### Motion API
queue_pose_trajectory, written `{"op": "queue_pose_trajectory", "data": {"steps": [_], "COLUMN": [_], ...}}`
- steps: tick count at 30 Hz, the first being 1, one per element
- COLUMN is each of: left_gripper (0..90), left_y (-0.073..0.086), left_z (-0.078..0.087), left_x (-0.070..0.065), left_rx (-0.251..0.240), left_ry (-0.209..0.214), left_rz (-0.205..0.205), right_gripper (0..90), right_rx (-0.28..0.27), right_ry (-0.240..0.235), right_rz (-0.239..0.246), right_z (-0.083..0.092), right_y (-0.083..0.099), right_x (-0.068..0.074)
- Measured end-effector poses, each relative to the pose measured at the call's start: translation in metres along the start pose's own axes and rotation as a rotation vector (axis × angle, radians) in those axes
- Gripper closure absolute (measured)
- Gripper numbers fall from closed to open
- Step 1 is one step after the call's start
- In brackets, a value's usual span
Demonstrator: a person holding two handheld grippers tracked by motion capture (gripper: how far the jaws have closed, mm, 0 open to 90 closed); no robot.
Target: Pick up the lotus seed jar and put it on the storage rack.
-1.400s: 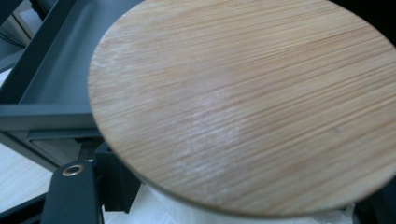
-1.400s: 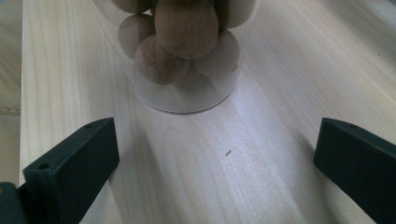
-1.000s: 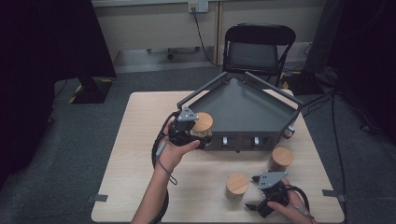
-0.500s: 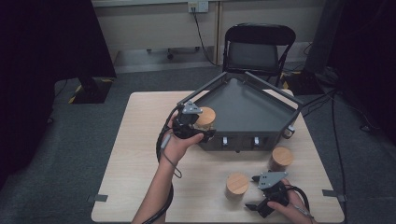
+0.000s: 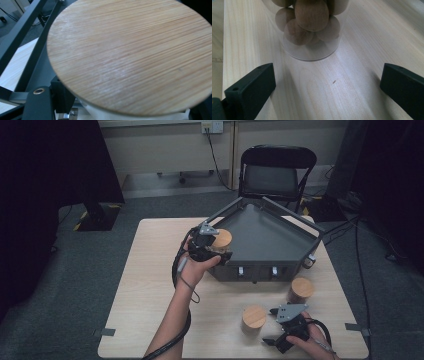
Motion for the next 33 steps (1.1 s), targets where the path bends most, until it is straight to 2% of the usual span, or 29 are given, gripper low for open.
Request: {"op": "queue_pose_trajectory", "data": {"steps": [16,33], "left_gripper": [25.8,25.8], "left_y": [-0.010,-0.025], "left_z": [-0.013,-0.029], "left_x": [0.006,0.012], "left_rx": [-0.001,0.006], "left_ry": [-0.023,-0.045], "left_rz": [0.034,0.043], "right_gripper": [0.0,0.0], "right_rx": [0.000,0.001], "right_ry": [0.000,0.000], "right_rz": [-0.001,0.000], "right_z": [0.000,0.000], "right_y": [0.000,0.000], "right_x": [0.000,0.000]}}
Point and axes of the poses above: each handheld gripper's, and its own axes: z roughly backward along the jaws, y roughly out of its underside, x roughly to its left, the point moved 10 cm from there along -z, roughly forward along the jaws, and after that the axes turned 14 degrees about x, right-handed, at the moved point
